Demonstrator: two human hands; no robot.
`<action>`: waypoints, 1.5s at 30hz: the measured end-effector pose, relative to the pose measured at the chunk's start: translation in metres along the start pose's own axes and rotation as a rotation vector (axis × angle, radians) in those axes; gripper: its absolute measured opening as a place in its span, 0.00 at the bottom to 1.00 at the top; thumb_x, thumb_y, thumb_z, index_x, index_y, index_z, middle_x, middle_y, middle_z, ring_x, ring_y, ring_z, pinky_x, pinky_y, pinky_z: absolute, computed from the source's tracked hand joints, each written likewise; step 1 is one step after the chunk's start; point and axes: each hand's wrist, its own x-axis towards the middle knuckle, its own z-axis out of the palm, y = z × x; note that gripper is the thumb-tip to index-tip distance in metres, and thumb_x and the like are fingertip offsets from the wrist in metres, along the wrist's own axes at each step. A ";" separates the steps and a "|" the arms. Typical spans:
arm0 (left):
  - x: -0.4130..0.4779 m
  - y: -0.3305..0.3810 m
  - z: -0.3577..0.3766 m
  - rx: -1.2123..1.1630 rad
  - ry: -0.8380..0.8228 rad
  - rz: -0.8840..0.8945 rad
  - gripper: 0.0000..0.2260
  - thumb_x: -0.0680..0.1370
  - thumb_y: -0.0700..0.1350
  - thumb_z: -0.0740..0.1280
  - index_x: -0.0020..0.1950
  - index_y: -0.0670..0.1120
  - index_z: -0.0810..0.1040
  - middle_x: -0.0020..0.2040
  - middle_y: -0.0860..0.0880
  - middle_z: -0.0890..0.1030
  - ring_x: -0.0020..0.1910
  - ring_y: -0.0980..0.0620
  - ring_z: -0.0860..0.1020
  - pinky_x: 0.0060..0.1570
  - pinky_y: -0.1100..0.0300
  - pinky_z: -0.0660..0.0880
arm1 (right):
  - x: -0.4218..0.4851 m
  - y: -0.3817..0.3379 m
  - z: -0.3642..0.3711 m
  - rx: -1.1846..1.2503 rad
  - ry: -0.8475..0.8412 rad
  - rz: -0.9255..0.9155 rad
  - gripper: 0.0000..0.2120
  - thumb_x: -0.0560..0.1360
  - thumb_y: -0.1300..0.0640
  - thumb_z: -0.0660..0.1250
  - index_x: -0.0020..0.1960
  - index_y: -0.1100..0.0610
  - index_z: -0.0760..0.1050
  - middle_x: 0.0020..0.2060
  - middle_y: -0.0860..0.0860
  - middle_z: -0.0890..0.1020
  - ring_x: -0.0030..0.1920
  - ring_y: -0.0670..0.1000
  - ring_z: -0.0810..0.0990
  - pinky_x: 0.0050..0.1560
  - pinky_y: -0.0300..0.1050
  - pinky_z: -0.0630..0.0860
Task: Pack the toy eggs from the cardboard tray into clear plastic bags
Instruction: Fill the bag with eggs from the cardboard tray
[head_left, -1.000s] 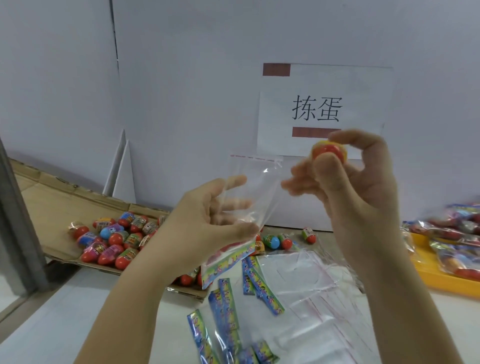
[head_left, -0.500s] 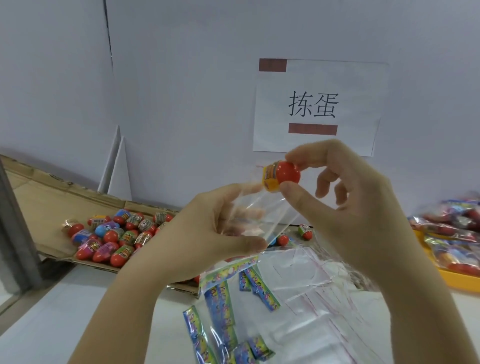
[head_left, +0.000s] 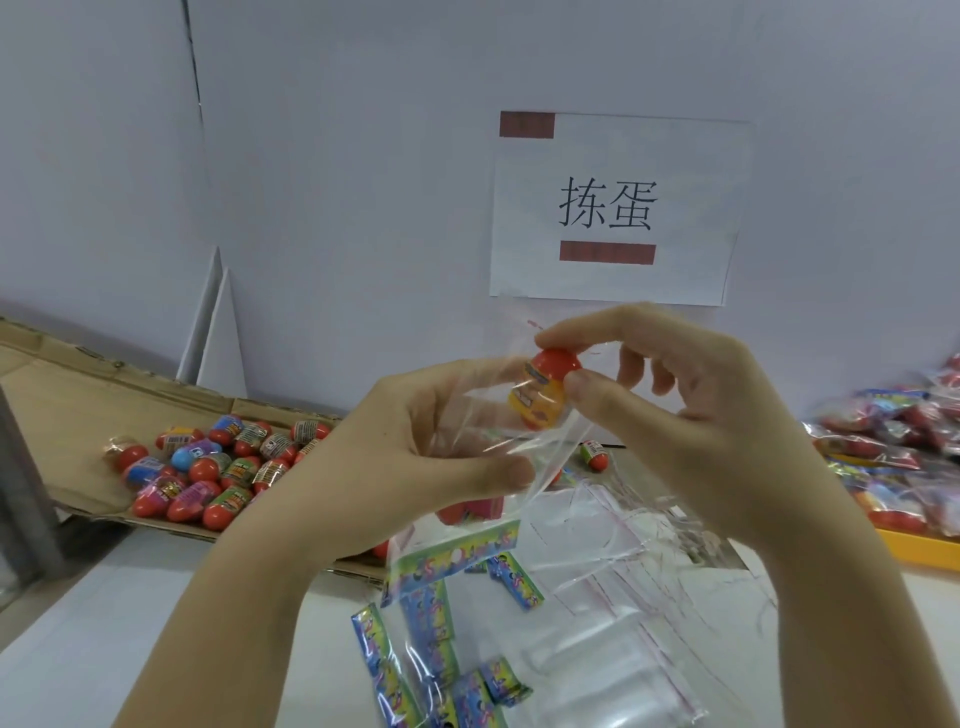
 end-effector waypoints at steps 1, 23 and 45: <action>-0.001 0.001 0.001 -0.015 -0.003 -0.005 0.24 0.71 0.42 0.75 0.65 0.60 0.77 0.54 0.48 0.85 0.53 0.32 0.80 0.53 0.32 0.76 | 0.000 0.000 0.000 0.006 -0.004 0.008 0.09 0.72 0.46 0.63 0.49 0.37 0.79 0.45 0.36 0.78 0.45 0.41 0.73 0.44 0.27 0.66; 0.003 0.003 0.014 -0.094 0.087 0.063 0.38 0.68 0.48 0.74 0.75 0.60 0.61 0.67 0.59 0.76 0.57 0.53 0.82 0.54 0.61 0.79 | 0.011 0.000 0.044 0.729 0.137 0.464 0.03 0.70 0.60 0.72 0.38 0.54 0.83 0.33 0.51 0.81 0.35 0.50 0.80 0.35 0.44 0.79; 0.005 0.008 0.009 -0.078 0.315 -0.008 0.15 0.55 0.56 0.75 0.41 0.63 0.85 0.42 0.55 0.86 0.43 0.58 0.84 0.46 0.64 0.77 | 0.010 0.007 0.025 0.771 0.228 0.325 0.14 0.61 0.53 0.75 0.46 0.52 0.83 0.34 0.55 0.83 0.34 0.52 0.81 0.40 0.45 0.82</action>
